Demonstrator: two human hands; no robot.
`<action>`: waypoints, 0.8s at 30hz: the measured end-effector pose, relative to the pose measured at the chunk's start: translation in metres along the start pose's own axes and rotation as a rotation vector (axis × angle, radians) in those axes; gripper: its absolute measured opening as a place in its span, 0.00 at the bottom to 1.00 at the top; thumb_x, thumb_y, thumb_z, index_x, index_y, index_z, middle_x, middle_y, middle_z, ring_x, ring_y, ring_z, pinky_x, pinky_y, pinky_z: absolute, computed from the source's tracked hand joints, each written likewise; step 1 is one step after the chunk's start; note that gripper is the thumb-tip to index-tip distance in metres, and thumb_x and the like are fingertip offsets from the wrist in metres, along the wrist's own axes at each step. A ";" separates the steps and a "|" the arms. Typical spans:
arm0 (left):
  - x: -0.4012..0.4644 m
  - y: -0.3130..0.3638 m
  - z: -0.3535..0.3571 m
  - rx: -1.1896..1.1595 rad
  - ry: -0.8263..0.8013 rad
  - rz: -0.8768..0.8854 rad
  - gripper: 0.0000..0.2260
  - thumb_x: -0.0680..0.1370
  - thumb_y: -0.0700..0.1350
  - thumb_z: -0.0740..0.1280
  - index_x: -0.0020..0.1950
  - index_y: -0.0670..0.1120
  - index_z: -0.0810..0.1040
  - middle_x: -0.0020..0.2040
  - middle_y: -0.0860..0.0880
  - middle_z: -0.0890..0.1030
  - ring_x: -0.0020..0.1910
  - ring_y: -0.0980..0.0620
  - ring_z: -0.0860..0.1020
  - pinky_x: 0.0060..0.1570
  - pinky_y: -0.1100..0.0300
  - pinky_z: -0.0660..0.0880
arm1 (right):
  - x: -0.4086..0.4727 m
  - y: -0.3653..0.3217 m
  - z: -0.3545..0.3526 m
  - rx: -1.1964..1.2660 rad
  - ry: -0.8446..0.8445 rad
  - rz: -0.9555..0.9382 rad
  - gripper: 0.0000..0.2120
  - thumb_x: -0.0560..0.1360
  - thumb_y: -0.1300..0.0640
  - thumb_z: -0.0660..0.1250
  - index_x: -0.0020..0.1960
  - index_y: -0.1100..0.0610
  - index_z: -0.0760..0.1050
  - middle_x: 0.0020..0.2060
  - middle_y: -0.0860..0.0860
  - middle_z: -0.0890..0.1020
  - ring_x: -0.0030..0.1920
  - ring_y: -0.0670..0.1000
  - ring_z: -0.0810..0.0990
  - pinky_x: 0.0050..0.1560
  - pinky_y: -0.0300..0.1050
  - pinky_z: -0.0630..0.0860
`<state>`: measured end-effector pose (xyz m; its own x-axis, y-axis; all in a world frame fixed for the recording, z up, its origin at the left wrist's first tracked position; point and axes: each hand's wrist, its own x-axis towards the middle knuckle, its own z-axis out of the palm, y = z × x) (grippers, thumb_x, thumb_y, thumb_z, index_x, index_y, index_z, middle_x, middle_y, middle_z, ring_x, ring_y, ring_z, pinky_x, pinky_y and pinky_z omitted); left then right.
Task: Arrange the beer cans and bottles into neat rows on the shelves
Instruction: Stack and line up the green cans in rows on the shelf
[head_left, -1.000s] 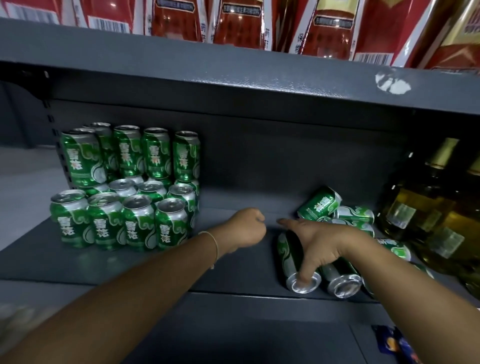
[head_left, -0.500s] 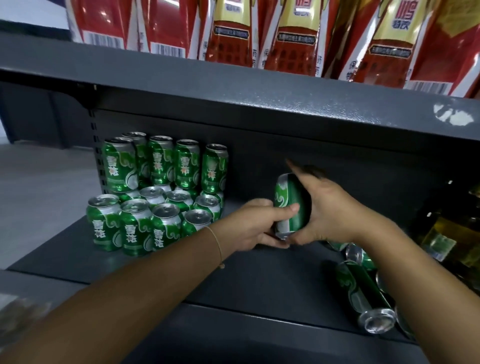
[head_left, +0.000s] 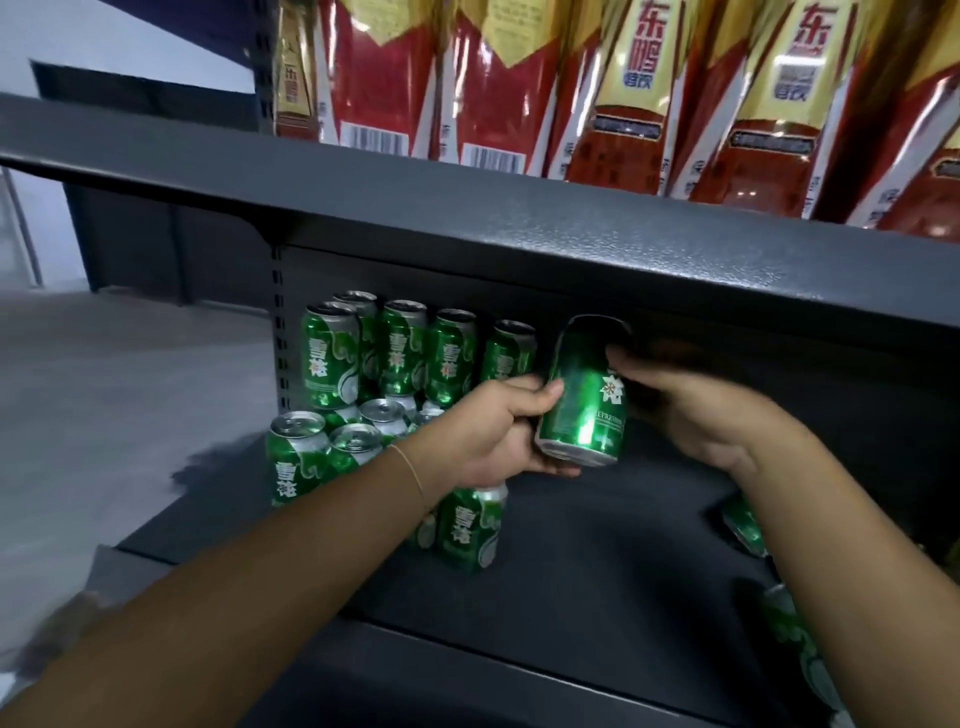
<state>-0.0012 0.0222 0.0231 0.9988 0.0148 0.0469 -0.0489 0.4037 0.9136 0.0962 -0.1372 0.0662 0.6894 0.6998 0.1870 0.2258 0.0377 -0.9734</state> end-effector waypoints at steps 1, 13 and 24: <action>-0.003 0.003 -0.007 0.003 -0.002 0.003 0.19 0.74 0.44 0.62 0.64 0.38 0.72 0.58 0.39 0.79 0.54 0.37 0.78 0.46 0.44 0.77 | 0.005 0.001 0.006 0.017 0.005 -0.003 0.23 0.64 0.51 0.73 0.56 0.58 0.80 0.55 0.55 0.84 0.59 0.53 0.80 0.64 0.50 0.74; -0.033 0.029 -0.078 0.379 0.144 0.108 0.19 0.74 0.36 0.71 0.64 0.43 0.72 0.61 0.42 0.78 0.58 0.44 0.81 0.58 0.48 0.78 | 0.051 0.005 0.085 0.028 0.088 -0.165 0.29 0.61 0.58 0.80 0.58 0.67 0.79 0.54 0.62 0.84 0.55 0.62 0.83 0.55 0.52 0.81; -0.063 0.047 -0.129 0.622 0.327 0.305 0.20 0.70 0.39 0.77 0.48 0.56 0.70 0.49 0.56 0.78 0.50 0.57 0.79 0.48 0.64 0.78 | 0.078 0.009 0.150 -0.104 0.175 -0.112 0.48 0.50 0.42 0.84 0.66 0.53 0.72 0.57 0.47 0.81 0.56 0.47 0.81 0.55 0.44 0.78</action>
<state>-0.0653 0.1580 0.0108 0.8868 0.3517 0.2998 -0.2198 -0.2499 0.9430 0.0490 0.0251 0.0527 0.7629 0.5603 0.3224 0.3715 0.0281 -0.9280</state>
